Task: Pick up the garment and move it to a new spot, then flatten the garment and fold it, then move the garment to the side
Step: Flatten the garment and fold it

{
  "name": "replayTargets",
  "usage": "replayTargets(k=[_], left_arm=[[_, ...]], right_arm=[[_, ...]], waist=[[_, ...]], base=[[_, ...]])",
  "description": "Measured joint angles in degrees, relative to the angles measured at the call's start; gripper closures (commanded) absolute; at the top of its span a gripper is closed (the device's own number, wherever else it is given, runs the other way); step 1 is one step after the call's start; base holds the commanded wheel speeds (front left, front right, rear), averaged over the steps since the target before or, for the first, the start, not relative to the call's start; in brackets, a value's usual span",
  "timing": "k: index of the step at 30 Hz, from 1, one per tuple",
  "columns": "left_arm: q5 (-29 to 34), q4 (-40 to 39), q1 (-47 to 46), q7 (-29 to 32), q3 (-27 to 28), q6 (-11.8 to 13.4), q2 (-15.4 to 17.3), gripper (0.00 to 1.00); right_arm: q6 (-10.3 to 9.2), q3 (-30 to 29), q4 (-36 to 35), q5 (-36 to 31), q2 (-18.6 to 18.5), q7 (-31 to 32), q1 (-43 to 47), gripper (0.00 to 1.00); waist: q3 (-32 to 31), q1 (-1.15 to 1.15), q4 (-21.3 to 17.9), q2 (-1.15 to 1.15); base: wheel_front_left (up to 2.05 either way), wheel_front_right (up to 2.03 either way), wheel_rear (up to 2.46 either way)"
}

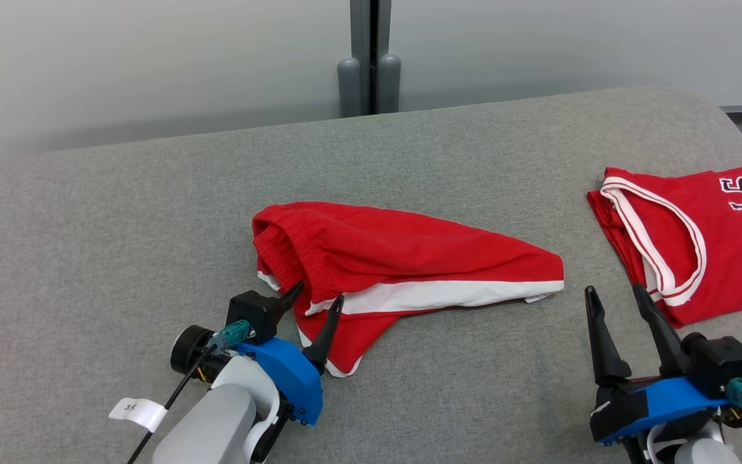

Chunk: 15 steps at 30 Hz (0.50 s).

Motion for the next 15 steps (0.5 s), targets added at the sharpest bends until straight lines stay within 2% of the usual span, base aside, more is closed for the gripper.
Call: replayTargets(k=[2,3,4,5,11,15], left_arm=[[-1.30,1.52,-0.92,-0.25,-0.35,0.00,-0.27,0.00],[-2.01,2.23,-1.26,-0.26,-0.58,0.00,-0.37,0.09],[-2.77,2.89,-1.59,-0.25,-1.02,0.00,-0.52,0.67],[-3.42,3.24,-1.94,-0.25,-1.75,0.00,-0.59,1.00],[-8.44,1.69,-3.28,-1.68,-4.60,-0.18,-0.80,1.00],[-14.60,-3.44,-1.94,-2.87,-3.97,-0.18,0.45,1.00]], right_arm=[[0.00,0.03,0.15,0.29,0.00,-0.07,-0.45,0.00],[0.00,0.04,0.18,0.32,0.00,-0.19,-0.65,0.00],[0.00,0.05,0.22,0.34,0.00,-0.24,-0.78,0.00],[0.00,0.09,0.25,0.35,0.00,-0.33,-0.86,0.00],[0.00,-0.69,0.27,0.74,0.00,-0.69,-0.88,0.00],[0.00,-1.33,0.09,0.84,0.00,-0.91,-0.83,0.00]], waist=[[0.01,0.00,-0.29,0.00],[0.04,0.00,-0.41,0.00],[0.08,0.00,-0.52,0.00],[0.12,0.00,-0.59,0.00],[0.52,0.00,-0.04,0.00],[0.66,0.00,1.32,0.00]], base=[[0.00,0.00,0.00],[0.00,0.00,0.00],[0.00,0.00,0.00],[0.00,0.00,0.00],[0.00,0.00,0.00],[0.00,0.00,0.00]])
